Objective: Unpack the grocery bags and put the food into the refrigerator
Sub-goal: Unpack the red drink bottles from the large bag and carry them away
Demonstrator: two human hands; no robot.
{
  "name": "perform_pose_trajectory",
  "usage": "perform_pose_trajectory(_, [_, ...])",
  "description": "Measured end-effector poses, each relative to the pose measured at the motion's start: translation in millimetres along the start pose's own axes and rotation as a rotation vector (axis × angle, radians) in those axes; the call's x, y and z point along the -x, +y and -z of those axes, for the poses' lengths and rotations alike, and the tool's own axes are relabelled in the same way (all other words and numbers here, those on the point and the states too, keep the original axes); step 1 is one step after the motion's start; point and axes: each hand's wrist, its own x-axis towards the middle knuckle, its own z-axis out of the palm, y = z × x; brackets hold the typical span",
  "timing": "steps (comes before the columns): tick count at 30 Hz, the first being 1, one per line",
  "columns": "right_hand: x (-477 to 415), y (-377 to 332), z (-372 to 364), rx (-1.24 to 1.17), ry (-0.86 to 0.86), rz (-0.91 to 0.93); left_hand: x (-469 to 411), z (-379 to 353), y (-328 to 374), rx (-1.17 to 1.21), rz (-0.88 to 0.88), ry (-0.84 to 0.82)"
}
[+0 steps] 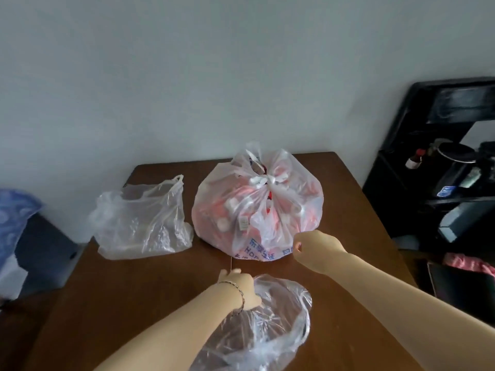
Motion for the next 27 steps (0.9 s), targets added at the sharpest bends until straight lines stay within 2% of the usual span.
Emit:
perform_pose_trajectory(2, [-20.0,-4.3,2.1,-0.053,0.053,-0.045,-9.5,22.2,-14.4,0.148,-0.052,0.107])
perform_pose_trajectory(6, [-53.1,-4.1,20.6,-0.205,0.255,-0.127,-6.3,90.1,-43.9,0.441,-0.104,0.421])
perform_pose_trajectory(10, [-85.5,0.3,48.0,-0.260,0.333,-0.144,0.8,170.7,-81.9,0.521,0.016,0.835])
perform_pose_trajectory(14, [-120.4,2.4,69.7,-0.309,0.372,-0.146,10.9,249.0,-118.3,0.383,0.128,1.260])
perform_pose_trajectory(17, [-148.4,-1.1,78.3,-0.377,0.354,-0.083,-5.3,277.6,-143.2,0.147,0.230,1.417])
perform_pose_trajectory(19, [-167.9,-4.3,78.1,-0.359,0.310,-0.041,-30.2,279.9,-154.0,0.040,0.269,1.433])
perform_pose_trajectory(21, [-186.7,-7.0,71.8,-0.298,0.210,-0.012,-56.1,268.5,-160.0,-0.040,0.270,1.339])
perform_pose_trajectory(24, [-208.6,-11.5,56.0,-0.195,0.070,-0.012,-89.7,240.6,-161.9,-0.074,0.283,0.996])
perform_pose_trajectory(27, [-220.8,-15.1,46.2,-0.180,0.093,-0.059,-114.2,218.0,-159.0,0.050,0.259,0.669])
